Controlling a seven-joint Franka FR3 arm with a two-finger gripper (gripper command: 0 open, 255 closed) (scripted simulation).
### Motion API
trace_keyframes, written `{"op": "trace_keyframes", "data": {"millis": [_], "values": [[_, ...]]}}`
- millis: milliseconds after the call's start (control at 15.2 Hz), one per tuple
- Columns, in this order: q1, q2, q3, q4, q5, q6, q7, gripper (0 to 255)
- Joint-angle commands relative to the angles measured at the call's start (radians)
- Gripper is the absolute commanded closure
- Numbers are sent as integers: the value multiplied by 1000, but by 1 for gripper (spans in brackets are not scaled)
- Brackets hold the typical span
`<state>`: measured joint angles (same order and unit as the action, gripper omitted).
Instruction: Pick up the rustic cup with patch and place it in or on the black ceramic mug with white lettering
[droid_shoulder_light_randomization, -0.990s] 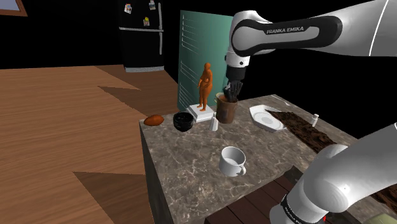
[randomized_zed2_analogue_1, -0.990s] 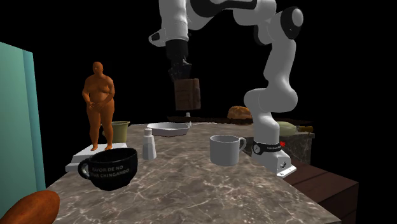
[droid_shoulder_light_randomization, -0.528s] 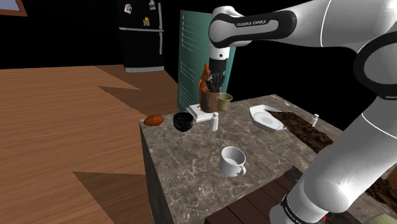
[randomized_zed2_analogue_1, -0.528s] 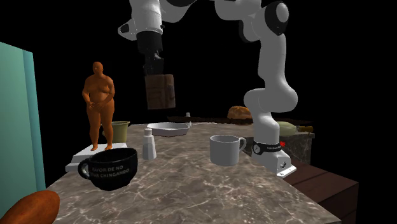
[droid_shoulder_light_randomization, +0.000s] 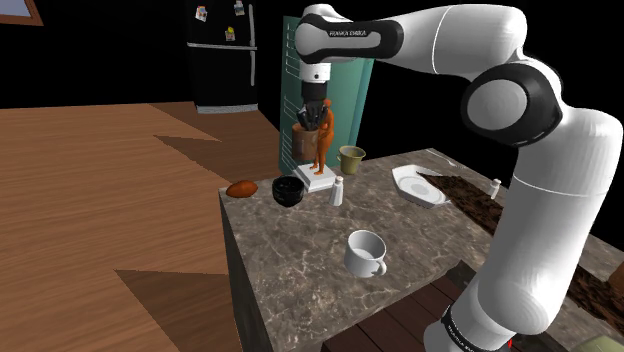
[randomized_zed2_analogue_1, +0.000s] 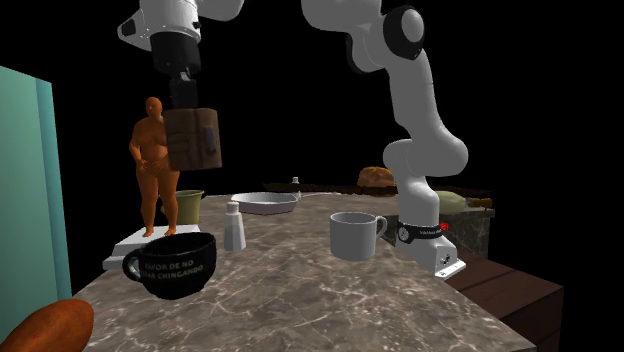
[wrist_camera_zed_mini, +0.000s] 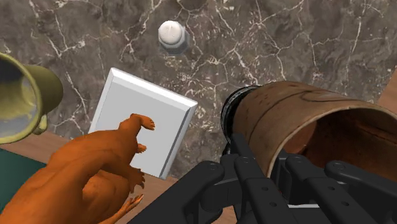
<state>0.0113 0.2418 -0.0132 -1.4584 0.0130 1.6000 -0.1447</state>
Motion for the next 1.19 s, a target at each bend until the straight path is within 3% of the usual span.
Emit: {"op": "trace_keyframes", "data": {"millis": [0,1122], "values": [[2,132,2,200,1,-67,6,255],[3,120,2,-47,1,167,3,255]]}}
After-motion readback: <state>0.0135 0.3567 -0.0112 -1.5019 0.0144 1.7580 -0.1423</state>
